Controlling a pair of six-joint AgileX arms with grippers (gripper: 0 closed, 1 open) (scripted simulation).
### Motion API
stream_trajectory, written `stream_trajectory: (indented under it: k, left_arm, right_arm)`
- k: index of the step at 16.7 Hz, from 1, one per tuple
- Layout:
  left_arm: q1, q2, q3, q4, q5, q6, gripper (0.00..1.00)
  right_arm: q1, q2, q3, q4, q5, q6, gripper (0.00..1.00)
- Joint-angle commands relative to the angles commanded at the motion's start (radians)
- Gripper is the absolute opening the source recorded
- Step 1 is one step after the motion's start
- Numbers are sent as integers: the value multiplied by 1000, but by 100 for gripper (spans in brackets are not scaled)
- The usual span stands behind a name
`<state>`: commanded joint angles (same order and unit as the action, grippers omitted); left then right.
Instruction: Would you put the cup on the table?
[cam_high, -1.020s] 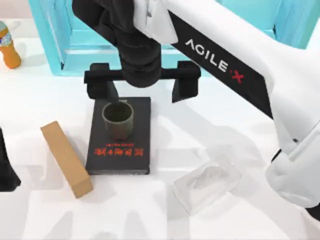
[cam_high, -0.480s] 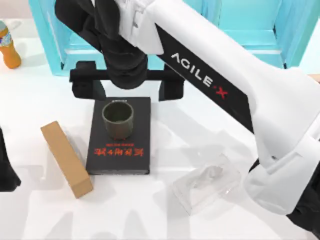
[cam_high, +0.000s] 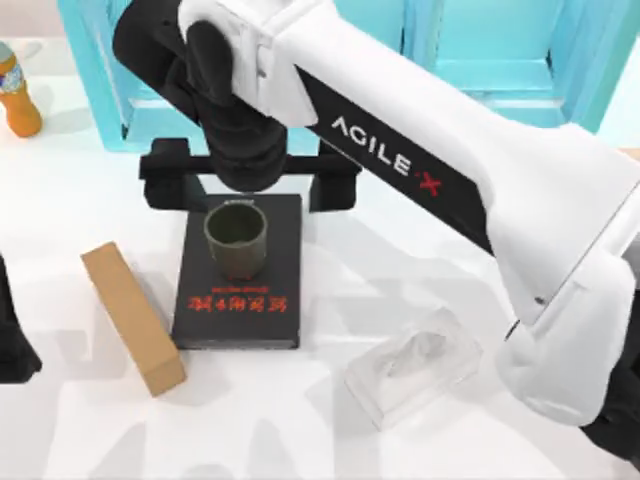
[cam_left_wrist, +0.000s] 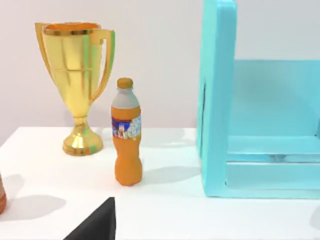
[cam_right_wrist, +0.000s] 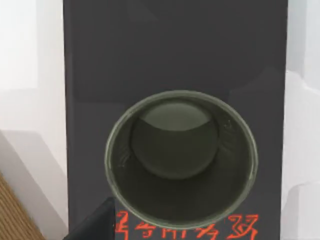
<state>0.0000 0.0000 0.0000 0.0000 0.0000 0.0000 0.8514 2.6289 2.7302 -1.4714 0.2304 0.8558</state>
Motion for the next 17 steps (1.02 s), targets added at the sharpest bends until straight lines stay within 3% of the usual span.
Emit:
stream_trajectory:
  k: [6,11,17]
  left_arm:
    - [0,0,0,0,0,0,100]
    - [0,0,0,0,0,0,100]
    - [0,0,0,0,0,0,100]
  right_arm:
    - [-21,-27,-289,261,-5,-21,100]
    - [-23,-29,-314,287,-5,-23,100]
    - [-23,-29,-314,287,-5,-23,55]
